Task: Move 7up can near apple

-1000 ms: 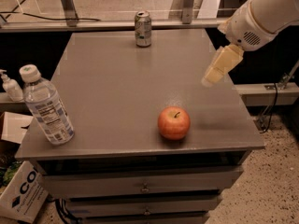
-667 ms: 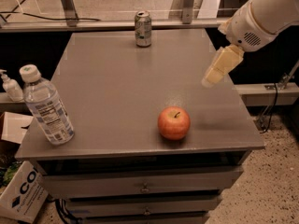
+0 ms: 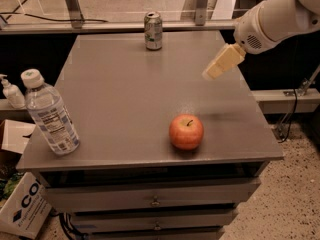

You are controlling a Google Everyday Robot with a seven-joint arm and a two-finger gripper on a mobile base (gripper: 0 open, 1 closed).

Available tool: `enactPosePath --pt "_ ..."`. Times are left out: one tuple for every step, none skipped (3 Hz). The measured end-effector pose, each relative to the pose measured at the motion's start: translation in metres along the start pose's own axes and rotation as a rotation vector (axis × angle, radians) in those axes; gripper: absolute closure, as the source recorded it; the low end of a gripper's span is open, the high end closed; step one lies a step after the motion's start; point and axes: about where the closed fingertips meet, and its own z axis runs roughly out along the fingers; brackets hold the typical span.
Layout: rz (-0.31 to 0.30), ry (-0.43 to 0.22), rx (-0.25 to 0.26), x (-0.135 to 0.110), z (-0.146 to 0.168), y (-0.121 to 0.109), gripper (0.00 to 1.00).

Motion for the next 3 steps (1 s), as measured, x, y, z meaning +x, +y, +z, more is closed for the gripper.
enactPosePath --pt "0.120 -0.123 0.055 -0.011 0.034 -0.032 0.00" --pt "0.220 -0.265 0.046 -0.026 0.076 -0.057 0.00" --pt "0.291 -0.377 0.009 -0.046 0.122 -0.077 0.00"
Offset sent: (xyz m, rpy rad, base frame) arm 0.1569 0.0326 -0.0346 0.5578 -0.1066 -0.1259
